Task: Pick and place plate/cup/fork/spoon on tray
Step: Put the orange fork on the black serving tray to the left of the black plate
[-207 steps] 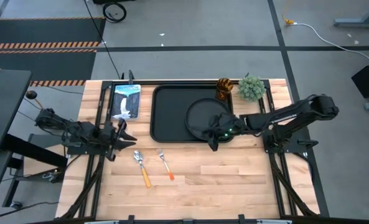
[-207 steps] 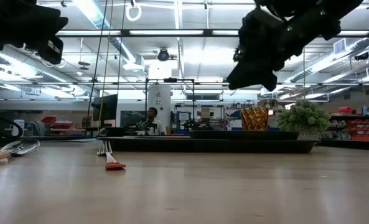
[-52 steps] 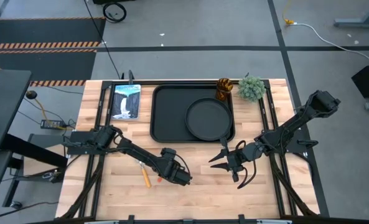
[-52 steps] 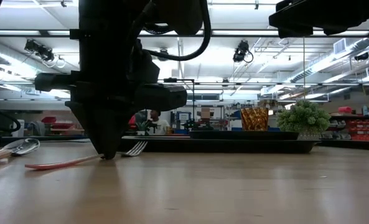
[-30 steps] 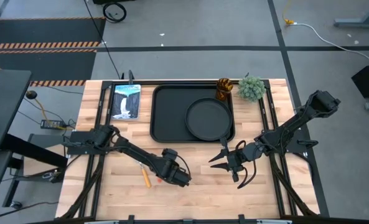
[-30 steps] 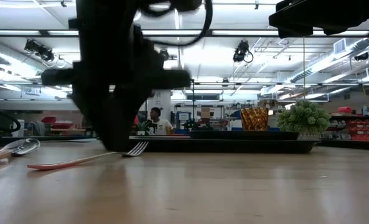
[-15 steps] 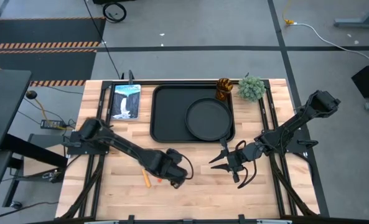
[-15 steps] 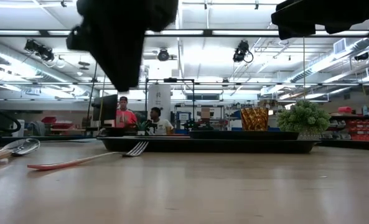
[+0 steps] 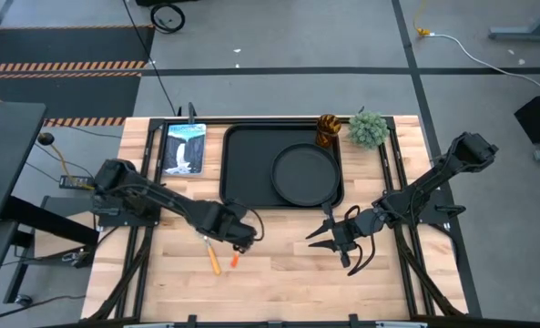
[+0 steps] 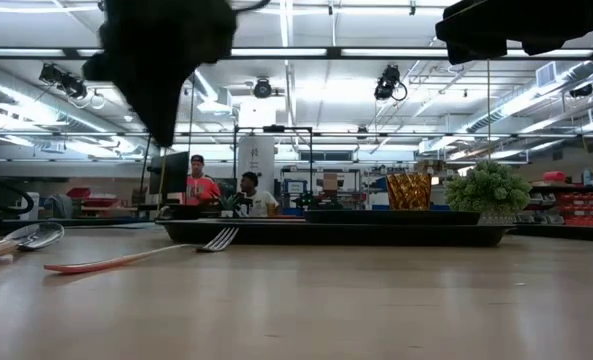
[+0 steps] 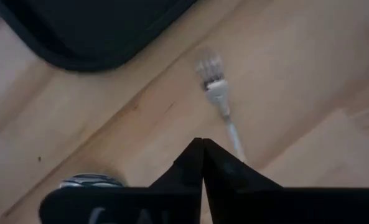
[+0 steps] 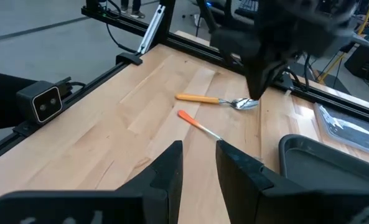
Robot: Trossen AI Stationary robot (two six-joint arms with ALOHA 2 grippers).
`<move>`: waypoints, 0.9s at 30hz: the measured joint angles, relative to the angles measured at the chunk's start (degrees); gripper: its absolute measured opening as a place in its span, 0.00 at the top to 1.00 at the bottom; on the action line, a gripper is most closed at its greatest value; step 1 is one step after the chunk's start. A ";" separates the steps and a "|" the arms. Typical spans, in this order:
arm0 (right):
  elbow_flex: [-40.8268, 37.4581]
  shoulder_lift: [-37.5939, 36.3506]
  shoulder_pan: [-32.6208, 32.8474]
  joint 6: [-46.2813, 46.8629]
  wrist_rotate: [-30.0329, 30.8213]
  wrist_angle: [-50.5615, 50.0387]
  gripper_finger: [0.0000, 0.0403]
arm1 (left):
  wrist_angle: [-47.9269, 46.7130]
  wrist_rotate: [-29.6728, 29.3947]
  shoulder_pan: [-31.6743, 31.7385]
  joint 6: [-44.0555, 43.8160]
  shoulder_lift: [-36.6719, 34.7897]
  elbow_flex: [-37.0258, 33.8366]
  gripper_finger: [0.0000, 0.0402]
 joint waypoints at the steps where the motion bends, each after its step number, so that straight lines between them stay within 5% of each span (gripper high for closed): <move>1: 0.00 0.00 0.00 0.12 0.00 0.02 0.75 | 2.57 0.65 0.02 -1.25 -1.04 -2.83 0.97; 8: 0.00 0.00 0.00 -0.17 0.00 0.04 0.75 | 22.63 3.19 -0.20 -10.85 -5.76 -15.86 0.96; 27: 0.02 0.00 0.00 -0.12 0.00 0.42 0.75 | 30.27 3.13 -0.07 -14.41 -0.69 -16.63 0.59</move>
